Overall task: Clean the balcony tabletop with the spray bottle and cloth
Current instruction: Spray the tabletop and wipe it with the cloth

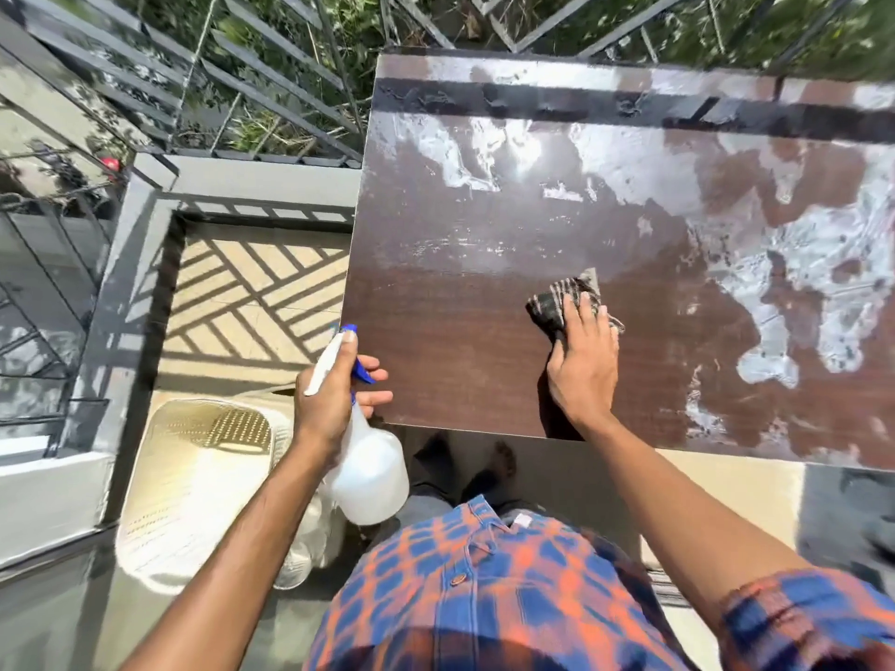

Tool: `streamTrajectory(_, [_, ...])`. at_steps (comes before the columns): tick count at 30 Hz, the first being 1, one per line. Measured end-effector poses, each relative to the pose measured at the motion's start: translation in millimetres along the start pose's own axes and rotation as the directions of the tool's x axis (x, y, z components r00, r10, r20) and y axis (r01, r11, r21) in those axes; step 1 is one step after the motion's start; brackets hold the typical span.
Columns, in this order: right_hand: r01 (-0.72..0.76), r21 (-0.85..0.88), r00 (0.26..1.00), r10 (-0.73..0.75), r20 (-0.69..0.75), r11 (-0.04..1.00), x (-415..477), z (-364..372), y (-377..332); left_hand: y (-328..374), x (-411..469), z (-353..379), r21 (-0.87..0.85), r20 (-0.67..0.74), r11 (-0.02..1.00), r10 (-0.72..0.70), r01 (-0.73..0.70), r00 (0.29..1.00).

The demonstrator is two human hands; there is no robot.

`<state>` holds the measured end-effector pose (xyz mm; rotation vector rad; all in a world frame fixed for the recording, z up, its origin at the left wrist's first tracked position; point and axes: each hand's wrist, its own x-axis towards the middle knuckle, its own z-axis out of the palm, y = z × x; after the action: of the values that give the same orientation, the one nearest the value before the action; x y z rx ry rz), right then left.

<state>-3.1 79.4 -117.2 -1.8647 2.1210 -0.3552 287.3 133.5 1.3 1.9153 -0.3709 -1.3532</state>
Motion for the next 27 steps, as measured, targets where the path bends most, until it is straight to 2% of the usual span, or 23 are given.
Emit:
streamTrajectory(3, [-0.337,0.099,0.940,0.340,-0.020,0.936,-13,1,-16,-6,-10,5,0.021,0.009,0.999,0.026,-0.026,1.000])
streamTrajectory(5, [-0.448,0.146,0.891,0.454,-0.009,0.882,-15,10,-55,-13,-14,4,0.030,0.018,0.999,0.045,-0.046,0.999])
streamTrajectory(6, [-0.416,0.142,0.908,0.418,0.013,0.898,-18,16,-77,-16,-16,2,0.035,0.016,0.998,0.049,-0.049,0.999])
streamTrajectory(7, [-0.327,0.129,0.945,0.323,0.049,0.936,-23,25,-98,-20,-18,-1,0.034,0.013,0.998,0.056,-0.057,0.998])
streamTrajectory(9, [-0.079,0.119,0.986,0.060,0.158,0.990,-35,38,-137,-25,-21,-7,0.014,0.009,0.998,0.059,-0.059,0.998])
streamTrajectory(10, [0.041,0.137,0.971,-0.072,0.230,0.990,-42,44,-154,-27,-22,-10,0.002,0.006,0.998,0.057,-0.057,0.998])
streamTrajectory(12, [0.267,0.186,0.865,-0.321,0.386,0.945,-54,49,-184,-30,-25,-20,-0.039,0.006,0.998,0.055,-0.055,0.998])
streamTrajectory(14, [0.482,0.212,0.691,-0.517,0.505,0.850,-64,52,-199,-33,-28,-30,-0.093,0.013,0.994,0.063,-0.061,0.998])
streamTrajectory(17, [0.733,0.173,0.473,-0.675,0.566,0.658,-77,62,-190,-41,-32,-36,-0.147,-0.037,0.983,0.102,-0.107,0.994])
streamTrajectory(20, [0.851,0.147,0.348,-0.751,0.561,0.504,-81,63,-156,-48,-34,-35,-0.154,-0.060,0.981,0.112,-0.120,0.992])
streamTrajectory(22, [0.869,0.139,0.343,-0.780,0.523,0.475,-78,51,-123,-51,-37,-33,-0.146,-0.019,0.986,0.084,-0.086,0.996])
streamTrajectory(25, [0.854,0.141,0.385,-0.791,0.475,0.500,-71,20,-55,-55,-39,-22,-0.088,0.033,0.995,0.053,-0.050,0.998])
streamTrajectory(27, [0.820,0.104,0.458,-0.754,0.471,0.563,-68,-5,-1,-55,-42,-8,-0.063,0.058,0.996,0.070,-0.066,0.996])
